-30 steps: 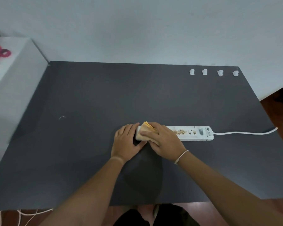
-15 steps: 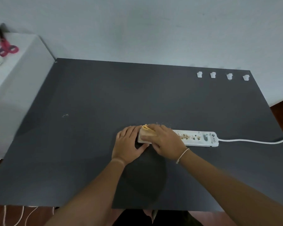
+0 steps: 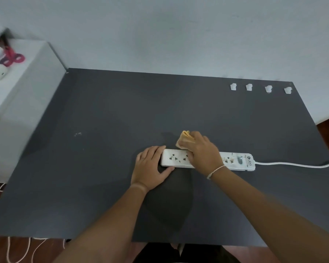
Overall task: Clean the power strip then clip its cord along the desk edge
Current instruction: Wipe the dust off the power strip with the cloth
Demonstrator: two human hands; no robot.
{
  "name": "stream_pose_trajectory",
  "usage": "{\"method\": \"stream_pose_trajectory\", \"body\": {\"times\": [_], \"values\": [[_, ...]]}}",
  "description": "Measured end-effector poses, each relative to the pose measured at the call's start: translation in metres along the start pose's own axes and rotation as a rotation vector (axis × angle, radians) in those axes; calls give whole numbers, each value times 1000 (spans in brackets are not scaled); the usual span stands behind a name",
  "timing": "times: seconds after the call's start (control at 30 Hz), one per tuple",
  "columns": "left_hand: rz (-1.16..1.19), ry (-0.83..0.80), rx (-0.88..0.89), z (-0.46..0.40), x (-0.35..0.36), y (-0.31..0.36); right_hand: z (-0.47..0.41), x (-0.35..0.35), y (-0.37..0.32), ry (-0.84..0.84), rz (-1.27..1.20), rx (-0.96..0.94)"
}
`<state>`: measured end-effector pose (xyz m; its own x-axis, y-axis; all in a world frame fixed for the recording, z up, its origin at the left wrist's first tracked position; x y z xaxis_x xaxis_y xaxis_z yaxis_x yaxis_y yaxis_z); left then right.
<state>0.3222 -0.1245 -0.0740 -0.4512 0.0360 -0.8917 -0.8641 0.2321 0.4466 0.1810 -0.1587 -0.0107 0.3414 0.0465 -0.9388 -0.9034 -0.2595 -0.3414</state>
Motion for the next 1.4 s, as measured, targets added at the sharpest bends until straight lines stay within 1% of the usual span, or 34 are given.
{"method": "stream_pose_trajectory", "body": {"times": [0.03, 0.07, 0.13, 0.17, 0.2, 0.23, 0.27, 0.3, 0.33, 0.37, 0.43, 0.47, 0.5, 0.53, 0.6, 0.63, 0.67, 0.73, 0.77, 0.8, 0.87, 0.9, 0.93, 1.03, 1.07, 1.1, 1.17, 1.2, 1.23, 1.33, 1.37, 1.4], "values": [[-4, -4, -1, 0, 1, 0, 2, -3, -4, 9, 2, -43], [-5, -6, -2, 0, 1, 0, 8, -2, -13, -6, 11, -126], [2, 1, -1, 0, 0, 1, 28, 9, -29, -71, 55, -302], [3, 9, 1, 0, -1, 1, 33, 12, -28, -83, 66, -327], [0, 13, 1, 0, -1, 1, 32, 12, -20, -79, 60, -278], [-7, 12, 1, 0, -1, 1, 26, 7, -6, -40, 37, -173], [-12, 12, 2, 0, -1, 1, 19, -1, 9, 27, 12, -67], [-14, 11, 2, 0, -1, 1, 15, -9, 18, 75, -4, -1], [-16, 10, 0, 0, 0, 0, 15, -12, 17, 84, 0, -1], [-17, 9, -3, 0, 0, 0, 16, -12, 7, 69, 14, -66], [-16, 20, 0, 0, 0, 0, 31, 2, -17, -32, 52, -257], [-14, 30, 3, 0, -1, 0, 36, 8, -22, -64, 68, -300], [-12, 37, 5, 0, -1, 1, 36, 9, -18, -73, 69, -272], [-12, 38, 7, 0, -1, 1, 31, 4, -7, -45, 45, -179], [-18, 33, 10, 0, -2, 2, 21, -10, 21, 71, -13, 21], [-23, 30, 9, -1, -1, 2, 19, -14, 23, 89, -18, 36], [-25, 29, 8, 0, -1, 2, 21, -13, 16, 63, -10, -16], [-27, 33, 6, 0, -1, 1, 33, 0, -6, -33, 44, -220], [-27, 34, 6, 0, -1, 1, 39, 3, -10, -50, 63, -271], [-27, 33, 6, 0, -1, 1, 38, 1, -4, -48, 56, -226], [-26, 30, 7, 0, -1, 2, 30, -11, 29, 48, -13, 6], [-27, 30, 9, -1, -2, 2, 28, -18, 40, 90, -37, 82], [-30, 31, 10, -1, -2, 2, 28, -21, 41, 98, -29, 75], [-27, 31, 7, -1, -2, 2, 44, -6, 9, -29, 43, -200], [-23, 33, 6, -1, -2, 2, 49, -4, 6, -44, 51, -236], [-23, 36, 8, -1, -2, 2, 49, -6, 12, -32, 40, -188], [-28, 35, 12, -1, -2, 2, 41, -20, 42, 100, -42, 42], [-30, 33, 11, -1, -2, 2, 40, -27, 51, 152, -66, 108], [-32, 28, 11, -1, -2, 2, 40, -30, 50, 159, -65, 95], [-36, 26, 9, -1, -2, 2, 54, -15, 22, 21, 49, -184], [-30, 25, 11, -1, -2, 3, 54, -14, 25, 3, 42, -164], [-21, 21, 11, -1, -2, 3, 52, -19, 37, 25, 8, -62]]}}
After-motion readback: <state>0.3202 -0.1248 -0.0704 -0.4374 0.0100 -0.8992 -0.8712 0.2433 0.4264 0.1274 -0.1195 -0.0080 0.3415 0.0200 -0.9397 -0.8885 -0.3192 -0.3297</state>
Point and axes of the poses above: each hand's wrist, its own z-axis away from the middle knuckle, its own x-axis out of the palm, y = z × x, the point moved 9 cm from there along -z, towards the middle knuckle, and after that the axes turned 5 degrees about x, right-handed, at the moved point
